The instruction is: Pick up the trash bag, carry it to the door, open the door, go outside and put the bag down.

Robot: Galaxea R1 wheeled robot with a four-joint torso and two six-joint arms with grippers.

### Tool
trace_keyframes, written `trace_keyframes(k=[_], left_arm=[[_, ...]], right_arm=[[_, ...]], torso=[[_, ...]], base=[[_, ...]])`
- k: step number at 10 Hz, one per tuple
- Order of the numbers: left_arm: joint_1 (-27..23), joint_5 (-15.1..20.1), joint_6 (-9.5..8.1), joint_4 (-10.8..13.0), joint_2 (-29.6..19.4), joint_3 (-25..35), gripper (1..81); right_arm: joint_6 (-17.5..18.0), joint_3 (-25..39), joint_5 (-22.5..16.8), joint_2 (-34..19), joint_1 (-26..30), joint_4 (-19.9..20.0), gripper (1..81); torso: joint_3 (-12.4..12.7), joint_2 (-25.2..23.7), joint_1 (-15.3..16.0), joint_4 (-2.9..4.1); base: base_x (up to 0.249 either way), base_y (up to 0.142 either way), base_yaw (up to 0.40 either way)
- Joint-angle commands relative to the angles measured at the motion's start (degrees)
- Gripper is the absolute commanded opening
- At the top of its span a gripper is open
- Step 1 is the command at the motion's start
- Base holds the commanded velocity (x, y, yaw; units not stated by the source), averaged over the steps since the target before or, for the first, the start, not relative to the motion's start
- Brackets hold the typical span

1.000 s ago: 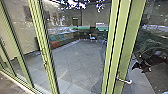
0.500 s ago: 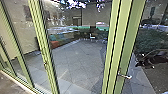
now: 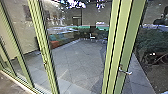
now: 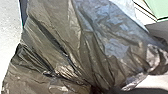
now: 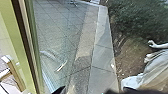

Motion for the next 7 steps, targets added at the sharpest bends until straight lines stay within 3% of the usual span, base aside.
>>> trace_keyframes(k=[1, 3, 7], left_arm=[[-1.83, 5.27, 0.16, -0.45, -0.08, 0.37, 1.0], [-1.83, 5.27, 0.25, -0.45, 0.19, 0.37, 1.0], [-1.75, 5.45, 0.16, -0.45, 0.28, 0.37, 1.0]], right_arm=[[-5.70, -0.79, -4.74, -2.01, 6.51, -17.40, 81.1], [-8.52, -3.52, -4.91, -2.80, 5.63, -21.91, 81.1], [-17.57, -7.04, -5.00, -3.51, 5.19, -21.03, 81.1]], torso=[[0.00, 0.00, 0.00, 0.00], [0.00, 0.00, 0.02, 0.00], [0.00, 0.02, 0.06, 0.00]], base=[[0.000, 0.000, 0.000], [0.000, 0.000, 0.000], [0.000, 0.000, 0.000]])
